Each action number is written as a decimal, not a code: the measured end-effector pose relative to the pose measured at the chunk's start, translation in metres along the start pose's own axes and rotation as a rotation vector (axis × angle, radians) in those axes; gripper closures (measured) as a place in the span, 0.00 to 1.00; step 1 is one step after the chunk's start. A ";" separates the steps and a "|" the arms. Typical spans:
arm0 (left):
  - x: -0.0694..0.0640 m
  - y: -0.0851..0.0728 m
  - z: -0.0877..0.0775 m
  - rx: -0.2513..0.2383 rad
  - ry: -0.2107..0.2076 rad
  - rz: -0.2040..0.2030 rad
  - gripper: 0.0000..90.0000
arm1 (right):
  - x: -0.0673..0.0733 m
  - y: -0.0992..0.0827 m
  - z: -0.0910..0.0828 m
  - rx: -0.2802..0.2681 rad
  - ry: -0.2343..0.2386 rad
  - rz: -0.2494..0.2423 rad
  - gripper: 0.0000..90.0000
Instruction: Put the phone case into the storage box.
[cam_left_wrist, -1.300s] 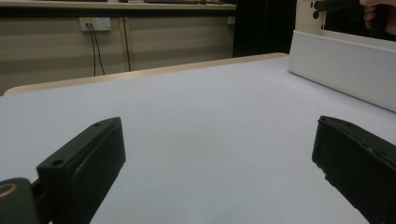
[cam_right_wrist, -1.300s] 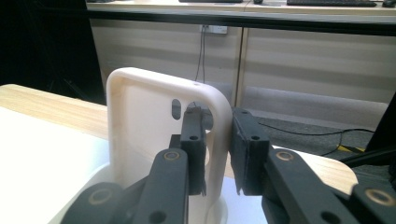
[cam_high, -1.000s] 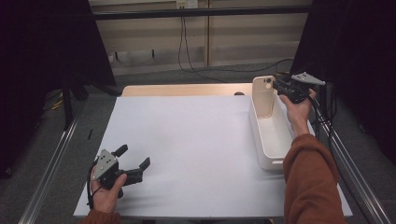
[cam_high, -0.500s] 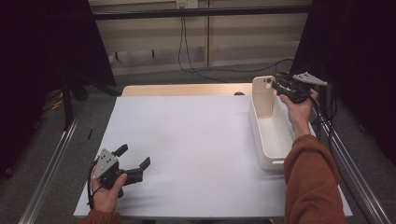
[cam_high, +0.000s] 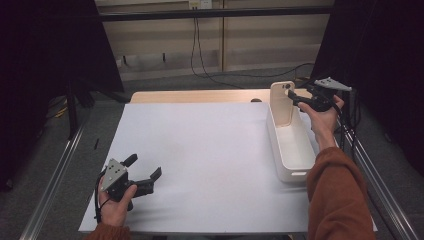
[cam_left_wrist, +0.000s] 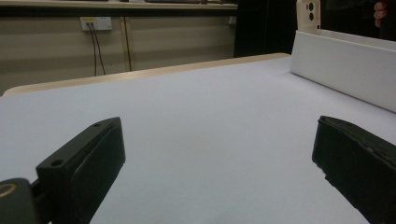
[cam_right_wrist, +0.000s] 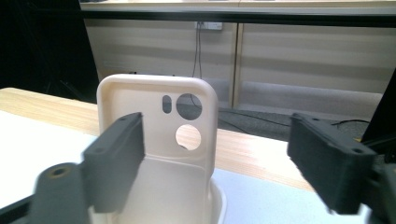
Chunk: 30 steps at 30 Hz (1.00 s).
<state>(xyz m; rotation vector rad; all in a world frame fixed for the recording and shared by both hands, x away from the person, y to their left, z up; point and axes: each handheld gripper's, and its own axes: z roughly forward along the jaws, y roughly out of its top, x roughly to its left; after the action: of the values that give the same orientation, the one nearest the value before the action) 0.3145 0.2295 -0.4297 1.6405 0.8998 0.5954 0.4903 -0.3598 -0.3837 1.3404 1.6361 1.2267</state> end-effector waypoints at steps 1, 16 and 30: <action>0.000 0.000 0.000 0.005 0.001 0.005 0.03 | 0.000 0.000 0.000 -0.001 -0.003 0.002 0.16; 0.001 0.000 0.002 0.002 0.005 -0.001 0.03 | 0.007 0.005 -0.008 -0.011 0.020 0.027 0.01; 0.001 0.000 -0.002 -0.008 0.010 -0.006 0.03 | 0.015 0.001 -0.024 -0.027 0.024 0.019 0.01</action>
<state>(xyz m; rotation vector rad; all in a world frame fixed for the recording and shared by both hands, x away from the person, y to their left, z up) 0.3139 0.2317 -0.4293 1.6281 0.9082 0.6030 0.4653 -0.3510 -0.3740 1.3320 1.6210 1.2764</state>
